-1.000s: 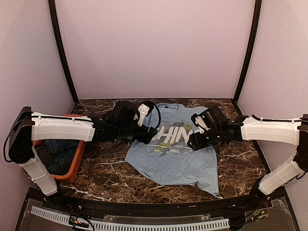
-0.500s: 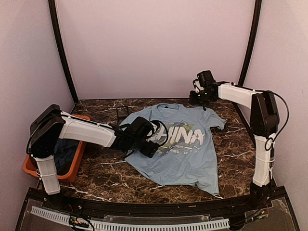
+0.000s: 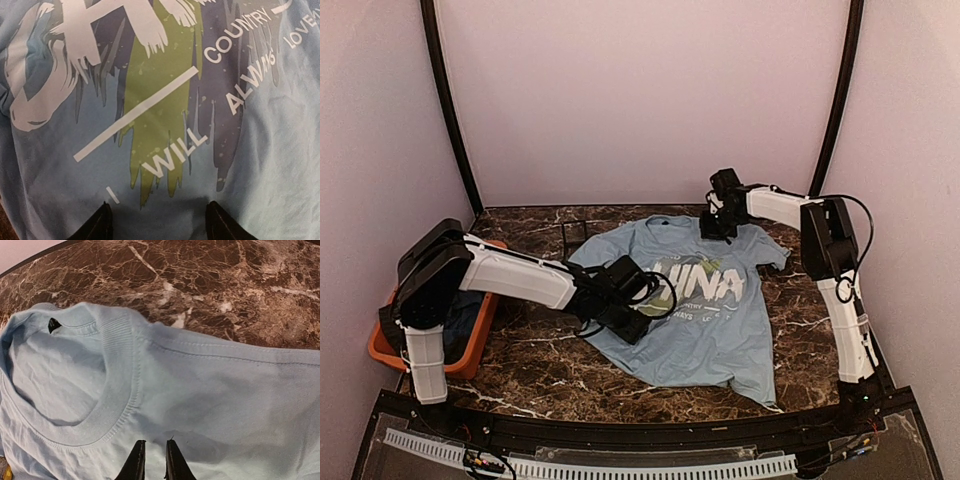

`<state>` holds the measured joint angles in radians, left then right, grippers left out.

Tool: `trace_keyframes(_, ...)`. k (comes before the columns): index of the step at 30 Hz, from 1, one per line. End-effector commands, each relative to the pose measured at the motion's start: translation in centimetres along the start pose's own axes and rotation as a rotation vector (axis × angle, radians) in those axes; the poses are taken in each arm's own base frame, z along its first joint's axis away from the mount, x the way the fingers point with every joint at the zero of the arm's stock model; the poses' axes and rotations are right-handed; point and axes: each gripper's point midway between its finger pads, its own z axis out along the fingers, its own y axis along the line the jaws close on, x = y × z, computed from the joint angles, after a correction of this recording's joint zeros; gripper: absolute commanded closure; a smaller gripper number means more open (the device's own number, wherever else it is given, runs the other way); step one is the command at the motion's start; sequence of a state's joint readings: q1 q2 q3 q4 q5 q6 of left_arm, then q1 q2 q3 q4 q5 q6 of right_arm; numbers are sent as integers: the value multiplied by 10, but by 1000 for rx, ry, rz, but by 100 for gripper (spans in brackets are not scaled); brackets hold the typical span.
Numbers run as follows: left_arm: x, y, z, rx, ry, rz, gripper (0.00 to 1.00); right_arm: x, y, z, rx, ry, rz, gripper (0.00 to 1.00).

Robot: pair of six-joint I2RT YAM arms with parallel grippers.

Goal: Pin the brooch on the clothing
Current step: Smooth out the clothing with brooches at the center of the board.

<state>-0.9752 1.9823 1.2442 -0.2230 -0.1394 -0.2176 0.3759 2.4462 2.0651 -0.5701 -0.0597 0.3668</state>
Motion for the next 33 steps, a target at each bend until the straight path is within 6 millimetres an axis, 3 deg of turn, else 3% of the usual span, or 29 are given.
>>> trace_keyframes(1,70,-28,-9,109,232,13,39,11,-33,20,65,45,57,85)
trace_keyframes(4,92,-47,-15,205,287,-14,41,12,-44,23,65,54,80,85)
trace_keyframes(6,116,-51,-16,233,337,-32,42,10,-47,24,61,54,82,85)
trace_keyframes(10,144,-56,-17,272,392,-61,44,8,-51,26,54,56,85,85)
trace_keyframes(14,155,-58,-18,293,405,-81,46,6,-54,27,47,61,90,85)
trace_keyframes(21,154,-77,-26,415,404,-93,51,2,-64,28,36,77,127,84)
trace_keyframes(23,144,-82,-31,454,361,-101,44,-6,-52,18,-17,64,119,81)
trace_keyframes(25,119,-88,-46,487,273,-92,34,-12,-34,2,-88,48,107,75)
trace_keyframes(28,81,-82,-67,453,160,-53,20,-26,-5,-42,-152,-8,59,62)
trace_keyframes(31,21,-61,-103,375,-9,-39,11,-29,21,-93,-199,-55,20,51)
trace_keyframes(33,-14,-37,-123,351,-117,-87,5,-22,34,-123,-213,-76,-5,47)
